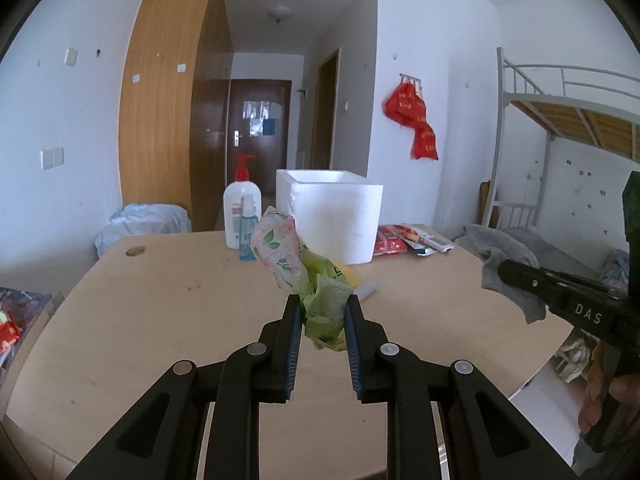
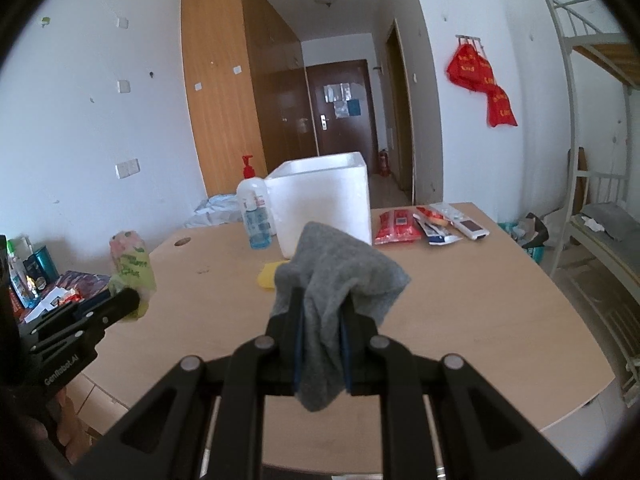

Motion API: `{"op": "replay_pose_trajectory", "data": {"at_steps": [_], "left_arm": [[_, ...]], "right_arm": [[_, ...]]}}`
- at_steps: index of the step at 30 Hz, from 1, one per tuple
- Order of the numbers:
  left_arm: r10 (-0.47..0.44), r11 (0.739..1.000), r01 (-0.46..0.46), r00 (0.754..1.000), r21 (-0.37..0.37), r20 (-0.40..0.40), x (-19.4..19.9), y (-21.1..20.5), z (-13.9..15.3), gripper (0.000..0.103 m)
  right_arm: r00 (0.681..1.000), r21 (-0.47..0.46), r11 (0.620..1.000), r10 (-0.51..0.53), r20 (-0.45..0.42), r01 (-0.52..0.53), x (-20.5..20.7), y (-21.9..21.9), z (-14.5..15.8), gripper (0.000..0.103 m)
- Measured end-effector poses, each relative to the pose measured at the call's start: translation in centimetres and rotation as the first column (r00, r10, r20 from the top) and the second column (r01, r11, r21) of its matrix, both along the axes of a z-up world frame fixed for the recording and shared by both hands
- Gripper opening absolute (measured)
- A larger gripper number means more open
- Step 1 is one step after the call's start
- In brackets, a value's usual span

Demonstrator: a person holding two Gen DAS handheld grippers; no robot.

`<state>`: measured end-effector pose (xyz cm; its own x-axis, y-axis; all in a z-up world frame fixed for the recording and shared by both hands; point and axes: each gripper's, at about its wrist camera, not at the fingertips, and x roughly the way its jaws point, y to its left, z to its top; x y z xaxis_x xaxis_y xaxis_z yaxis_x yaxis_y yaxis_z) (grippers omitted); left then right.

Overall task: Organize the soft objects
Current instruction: 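Carry the wrapper with the left gripper while the right carries the sock toward the foam box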

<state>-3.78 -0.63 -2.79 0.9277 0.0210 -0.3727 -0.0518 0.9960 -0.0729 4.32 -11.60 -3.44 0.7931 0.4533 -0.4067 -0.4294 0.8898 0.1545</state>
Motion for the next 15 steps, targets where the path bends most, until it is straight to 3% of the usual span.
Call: {"op": "replay_pose_trajectory", "data": {"at_steps": [15], "left_arm": [[0.003, 1.000, -0.004, 1.000, 0.028, 0.028, 0.7, -0.1, 3.9, 0.022]], "right_arm": [[0.996, -0.005, 1.000, 0.007, 0.091, -0.006, -0.1, 0.1, 3.2, 0.018]]}}
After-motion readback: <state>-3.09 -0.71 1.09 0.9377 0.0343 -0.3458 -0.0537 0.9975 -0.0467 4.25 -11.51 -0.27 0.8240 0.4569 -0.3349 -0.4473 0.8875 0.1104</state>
